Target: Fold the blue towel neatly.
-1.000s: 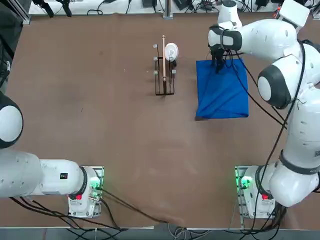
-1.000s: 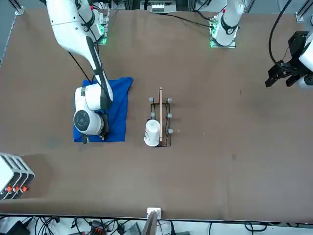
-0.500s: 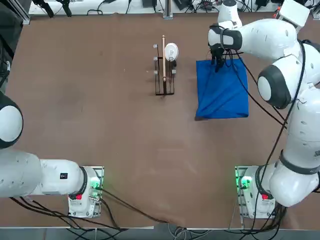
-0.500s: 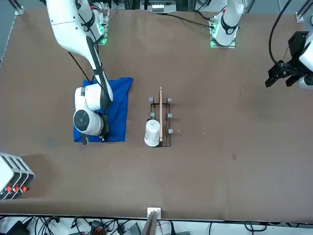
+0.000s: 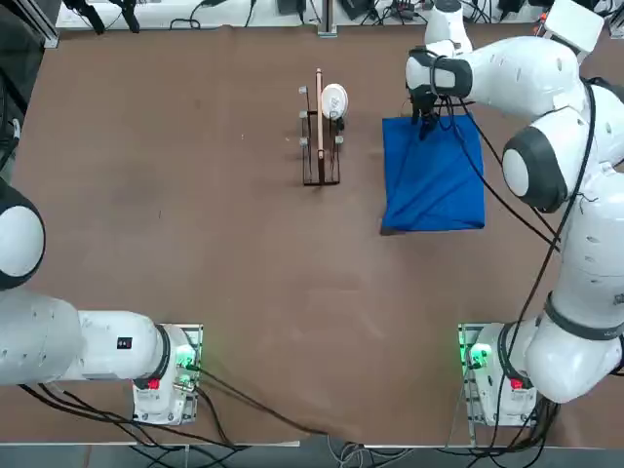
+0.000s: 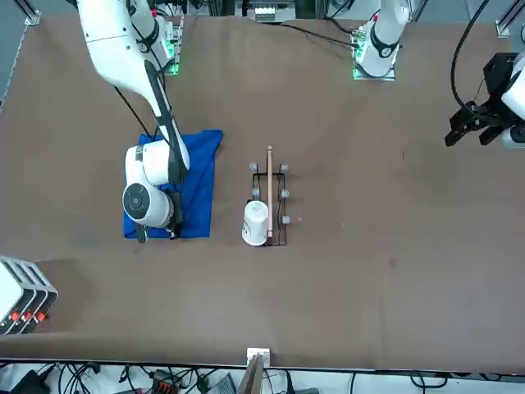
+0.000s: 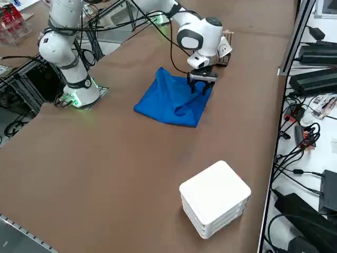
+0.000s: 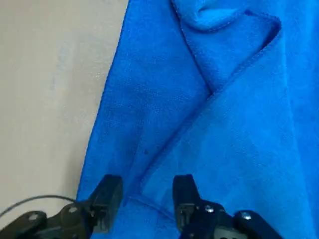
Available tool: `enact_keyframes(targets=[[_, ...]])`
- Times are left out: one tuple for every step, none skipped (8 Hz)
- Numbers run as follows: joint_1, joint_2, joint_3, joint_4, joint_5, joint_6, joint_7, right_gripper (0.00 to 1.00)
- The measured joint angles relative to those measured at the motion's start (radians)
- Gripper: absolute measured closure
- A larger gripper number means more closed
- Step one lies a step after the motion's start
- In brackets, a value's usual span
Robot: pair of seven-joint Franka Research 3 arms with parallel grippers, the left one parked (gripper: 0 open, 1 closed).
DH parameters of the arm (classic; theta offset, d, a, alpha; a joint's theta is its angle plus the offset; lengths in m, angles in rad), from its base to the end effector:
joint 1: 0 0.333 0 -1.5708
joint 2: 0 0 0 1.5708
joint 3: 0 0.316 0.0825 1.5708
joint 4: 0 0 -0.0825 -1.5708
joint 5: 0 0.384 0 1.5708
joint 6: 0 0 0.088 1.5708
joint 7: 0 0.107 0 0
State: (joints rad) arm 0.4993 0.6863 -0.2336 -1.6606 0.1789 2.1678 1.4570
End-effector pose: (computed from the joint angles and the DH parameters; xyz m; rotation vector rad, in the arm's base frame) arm 0.6362 0.1961 0.2039 2.4304 -1.7801 -0.1403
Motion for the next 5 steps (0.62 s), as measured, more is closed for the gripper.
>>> enact_keyframes(targets=[[0.000, 0.000, 0.000, 0.000, 0.011, 0.009, 0.000, 0.36], [0.000, 0.001, 0.000, 0.000, 0.023, 0.015, 0.000, 0.36], [0.000, 0.002, 0.002, -0.002, 0.029, 0.016, 0.000, 0.36], [0.002, 0.004, 0.005, -0.005, 0.030, 0.016, 0.000, 0.36], [0.003, 0.005, 0.008, -0.008, 0.030, 0.016, 0.000, 0.37]])
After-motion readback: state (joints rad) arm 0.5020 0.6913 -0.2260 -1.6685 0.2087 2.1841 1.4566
